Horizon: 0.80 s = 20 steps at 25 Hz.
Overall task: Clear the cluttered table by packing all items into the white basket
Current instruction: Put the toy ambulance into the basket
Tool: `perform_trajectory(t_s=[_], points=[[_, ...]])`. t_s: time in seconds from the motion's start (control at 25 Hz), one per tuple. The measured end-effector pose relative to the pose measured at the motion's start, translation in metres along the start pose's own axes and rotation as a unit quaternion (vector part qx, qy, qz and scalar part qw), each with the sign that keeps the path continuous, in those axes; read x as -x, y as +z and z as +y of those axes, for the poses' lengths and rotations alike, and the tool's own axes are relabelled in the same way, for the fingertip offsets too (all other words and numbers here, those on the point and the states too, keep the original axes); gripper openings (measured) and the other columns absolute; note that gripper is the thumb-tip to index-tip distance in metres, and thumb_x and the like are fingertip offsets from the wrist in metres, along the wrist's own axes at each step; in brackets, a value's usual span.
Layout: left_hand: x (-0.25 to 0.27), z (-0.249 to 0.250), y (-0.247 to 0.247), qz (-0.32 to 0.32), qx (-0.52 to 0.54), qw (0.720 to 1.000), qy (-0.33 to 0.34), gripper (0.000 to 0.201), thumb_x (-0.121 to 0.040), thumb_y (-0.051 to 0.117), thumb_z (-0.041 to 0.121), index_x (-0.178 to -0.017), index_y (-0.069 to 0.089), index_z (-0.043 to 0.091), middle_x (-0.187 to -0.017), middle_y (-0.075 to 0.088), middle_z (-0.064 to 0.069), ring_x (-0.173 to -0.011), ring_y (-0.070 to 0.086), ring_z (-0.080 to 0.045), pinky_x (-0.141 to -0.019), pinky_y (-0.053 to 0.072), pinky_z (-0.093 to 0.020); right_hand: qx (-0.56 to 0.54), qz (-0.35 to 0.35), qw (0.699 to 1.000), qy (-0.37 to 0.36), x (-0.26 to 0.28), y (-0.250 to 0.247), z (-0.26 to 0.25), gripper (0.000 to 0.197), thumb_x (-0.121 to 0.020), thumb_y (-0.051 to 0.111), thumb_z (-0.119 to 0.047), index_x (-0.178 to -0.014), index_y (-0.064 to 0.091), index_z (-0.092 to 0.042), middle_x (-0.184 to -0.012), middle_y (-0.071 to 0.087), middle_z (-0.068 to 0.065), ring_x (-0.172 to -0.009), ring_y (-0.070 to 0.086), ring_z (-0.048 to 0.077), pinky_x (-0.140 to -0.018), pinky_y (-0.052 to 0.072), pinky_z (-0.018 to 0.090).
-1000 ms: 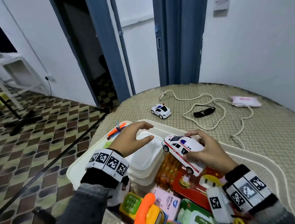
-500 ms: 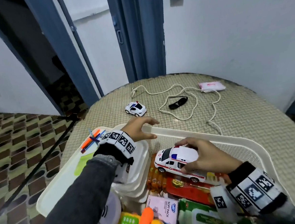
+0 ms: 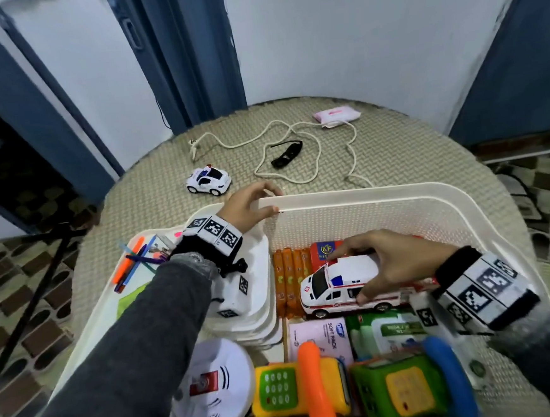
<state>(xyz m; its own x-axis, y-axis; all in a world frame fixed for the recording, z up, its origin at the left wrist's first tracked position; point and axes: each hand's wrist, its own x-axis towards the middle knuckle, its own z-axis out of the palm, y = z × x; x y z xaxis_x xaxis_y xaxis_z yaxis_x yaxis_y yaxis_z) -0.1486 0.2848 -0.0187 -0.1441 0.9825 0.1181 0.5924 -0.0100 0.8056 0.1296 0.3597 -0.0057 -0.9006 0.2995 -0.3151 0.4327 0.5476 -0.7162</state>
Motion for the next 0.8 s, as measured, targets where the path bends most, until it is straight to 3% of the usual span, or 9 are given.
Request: perform_trajectory(t_s=[0.24,0.4,0.52,0.64,0.8], points=[[-0.004,-0.006,0.000,-0.001,0.042,0.999,-0.005,0.027,-0.082,0.064,-0.008,-0.101,0.055,0.009,-0.095,0.059,0.011,-0.078,0.058,0.008,-0.076,0.044,-0.009,-0.013,-0.066,0.998,-0.018,-0.015,0.015,-0.003,0.069,-0.059,0.090,-0.027,-0.120,0.059,-0.028,-0.107,0.068,-0.004,-0.094,0.067,0.016,-0.084,0.055,0.042],[-0.004,-0.005,0.002,0.004,0.049,0.999,-0.010,0.027,-0.082,0.063,-0.010,-0.102,0.054,0.006,-0.093,0.059,0.010,-0.074,0.058,0.007,-0.070,0.044,-0.009,0.009,-0.086,0.995,-0.045,-0.021,0.023,-0.006,0.063,-0.059,0.088,-0.041,-0.116,0.060,-0.034,-0.107,0.067,-0.010,-0.096,0.064,0.007,-0.085,0.054,0.034],[-0.004,-0.004,0.002,0.005,0.052,0.998,-0.020,0.027,-0.082,0.064,-0.010,-0.100,0.055,0.007,-0.090,0.060,0.010,-0.073,0.058,0.008,-0.069,0.044,-0.009,0.036,-0.061,0.997,-0.023,-0.017,0.017,-0.005,0.060,-0.058,0.085,-0.050,-0.110,0.061,-0.035,-0.095,0.064,-0.013,-0.084,0.060,-0.001,-0.072,0.051,0.020],[-0.003,-0.002,0.003,0.007,0.055,0.998,-0.028,0.026,-0.082,0.064,-0.010,-0.099,0.056,0.008,-0.091,0.060,0.007,-0.073,0.059,0.008,-0.070,0.045,-0.010,0.089,-0.068,0.994,-0.014,-0.014,0.013,-0.006,0.056,-0.058,0.084,-0.053,-0.106,0.062,-0.034,-0.085,0.061,-0.013,-0.075,0.058,0.000,-0.062,0.047,0.021],[-0.001,0.001,0.003,0.005,0.056,0.998,-0.033,0.025,-0.082,0.064,-0.009,-0.099,0.056,0.007,-0.090,0.061,0.005,-0.074,0.060,0.007,-0.071,0.045,-0.010,0.063,-0.126,0.990,-0.028,-0.014,0.021,-0.015,0.054,-0.059,0.085,-0.050,-0.106,0.063,-0.035,-0.083,0.064,-0.013,-0.069,0.060,-0.003,-0.058,0.046,0.019]])
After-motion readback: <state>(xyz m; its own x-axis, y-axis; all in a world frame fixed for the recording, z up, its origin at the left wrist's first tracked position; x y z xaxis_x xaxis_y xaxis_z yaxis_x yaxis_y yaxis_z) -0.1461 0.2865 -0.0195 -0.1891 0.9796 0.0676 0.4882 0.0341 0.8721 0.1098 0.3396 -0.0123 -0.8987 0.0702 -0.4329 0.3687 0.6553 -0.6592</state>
